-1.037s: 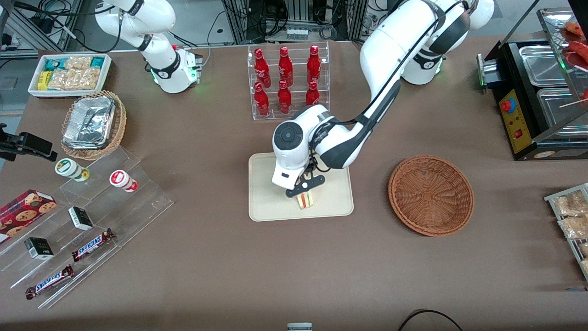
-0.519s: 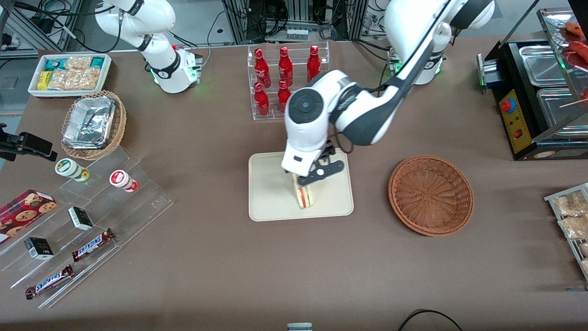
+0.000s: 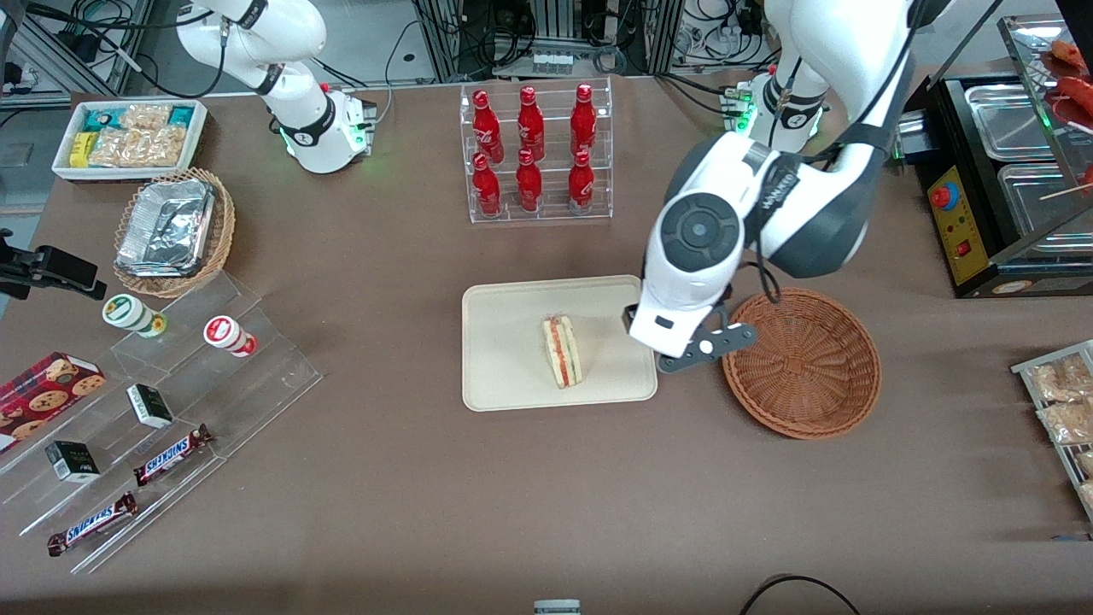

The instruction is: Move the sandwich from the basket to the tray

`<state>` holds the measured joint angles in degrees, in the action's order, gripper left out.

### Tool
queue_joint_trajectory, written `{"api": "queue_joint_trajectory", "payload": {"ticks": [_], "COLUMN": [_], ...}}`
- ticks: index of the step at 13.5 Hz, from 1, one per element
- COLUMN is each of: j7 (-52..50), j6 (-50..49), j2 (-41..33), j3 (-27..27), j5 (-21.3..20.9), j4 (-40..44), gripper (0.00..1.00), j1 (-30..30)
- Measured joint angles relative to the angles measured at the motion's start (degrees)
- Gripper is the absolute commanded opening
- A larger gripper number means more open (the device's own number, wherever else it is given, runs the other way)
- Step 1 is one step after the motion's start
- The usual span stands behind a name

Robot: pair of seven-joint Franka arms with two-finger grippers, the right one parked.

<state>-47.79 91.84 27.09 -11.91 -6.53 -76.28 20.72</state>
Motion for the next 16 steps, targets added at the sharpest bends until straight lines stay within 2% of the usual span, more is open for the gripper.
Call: {"api": "queue_joint_trajectory", "payload": {"ticks": [4,9,13,16], "j7": [15.6,39.5,53.0,55.8], "j6": [-0.7,-6.6,-11.4,-12.7], "j2": [-8.2,-22.0,-26.2,-27.7], "j3": [0.3,0.4,5.7,9.1], "j5": [0.3,3.9,5.6,6.2], "j4": [-7.5,-15.9,-16.4,-16.4], "gripper": [1.00,1.00,1.00,1.00], "j1": [-8.7,-18.8,-19.8,-19.8]}}
